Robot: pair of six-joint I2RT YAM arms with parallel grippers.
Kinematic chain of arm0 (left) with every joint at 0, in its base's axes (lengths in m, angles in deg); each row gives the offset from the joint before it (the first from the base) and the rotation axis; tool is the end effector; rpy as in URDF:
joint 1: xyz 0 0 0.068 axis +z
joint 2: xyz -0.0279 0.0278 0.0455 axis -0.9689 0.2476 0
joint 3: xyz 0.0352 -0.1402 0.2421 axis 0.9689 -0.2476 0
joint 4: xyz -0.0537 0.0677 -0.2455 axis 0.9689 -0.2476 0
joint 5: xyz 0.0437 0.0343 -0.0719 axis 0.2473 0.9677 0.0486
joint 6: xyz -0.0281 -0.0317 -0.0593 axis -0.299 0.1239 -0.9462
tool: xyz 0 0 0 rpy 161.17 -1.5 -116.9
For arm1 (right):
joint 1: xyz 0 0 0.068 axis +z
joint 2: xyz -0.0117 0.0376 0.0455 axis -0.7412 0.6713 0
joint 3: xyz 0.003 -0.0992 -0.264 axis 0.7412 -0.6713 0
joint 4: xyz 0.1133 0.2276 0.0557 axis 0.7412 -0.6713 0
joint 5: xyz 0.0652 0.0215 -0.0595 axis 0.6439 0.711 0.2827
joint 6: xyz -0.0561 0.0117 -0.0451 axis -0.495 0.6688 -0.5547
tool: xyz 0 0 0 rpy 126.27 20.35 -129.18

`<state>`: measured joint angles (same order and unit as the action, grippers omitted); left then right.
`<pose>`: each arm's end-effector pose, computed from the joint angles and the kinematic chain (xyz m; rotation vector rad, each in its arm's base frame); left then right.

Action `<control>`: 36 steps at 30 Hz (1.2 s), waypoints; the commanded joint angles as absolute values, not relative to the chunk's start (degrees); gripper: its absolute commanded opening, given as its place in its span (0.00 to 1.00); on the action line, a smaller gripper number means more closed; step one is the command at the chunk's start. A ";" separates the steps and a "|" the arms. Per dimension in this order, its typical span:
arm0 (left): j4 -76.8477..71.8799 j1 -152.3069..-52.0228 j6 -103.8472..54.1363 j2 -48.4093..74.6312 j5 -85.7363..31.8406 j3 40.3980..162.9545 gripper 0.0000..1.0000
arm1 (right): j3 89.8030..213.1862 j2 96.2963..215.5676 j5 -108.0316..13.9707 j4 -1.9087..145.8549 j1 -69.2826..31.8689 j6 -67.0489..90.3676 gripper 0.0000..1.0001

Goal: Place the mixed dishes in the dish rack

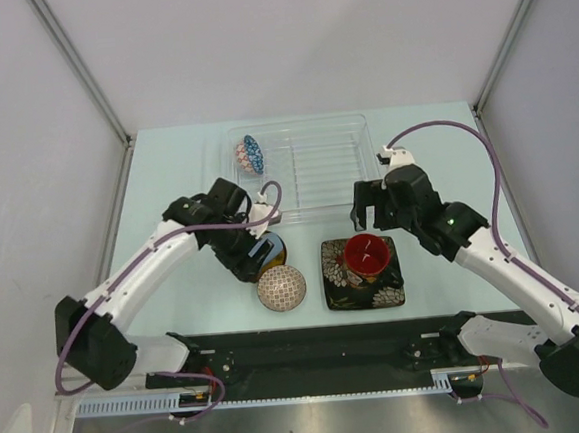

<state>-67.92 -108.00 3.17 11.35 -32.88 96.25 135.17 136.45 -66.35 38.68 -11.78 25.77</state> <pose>0.1924 -0.1394 0.2813 1.2140 2.5302 -0.4135 0.2040 0.1333 0.3256 -0.1767 2.2002 0.3355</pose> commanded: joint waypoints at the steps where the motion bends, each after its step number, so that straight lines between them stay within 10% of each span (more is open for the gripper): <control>1: -63.13 -109.50 -1.93 13.55 -38.64 94.81 0.75 | 135.36 133.48 -68.47 37.16 -11.71 25.85 0.97; 26: -48.54 -112.23 -0.62 29.28 -38.55 89.01 0.69 | 135.36 131.28 -70.14 35.04 -12.33 27.87 0.97; 36: -45.63 -113.81 -0.44 32.19 -38.64 88.75 0.49 | 135.36 131.36 -70.40 35.30 -12.94 28.14 0.97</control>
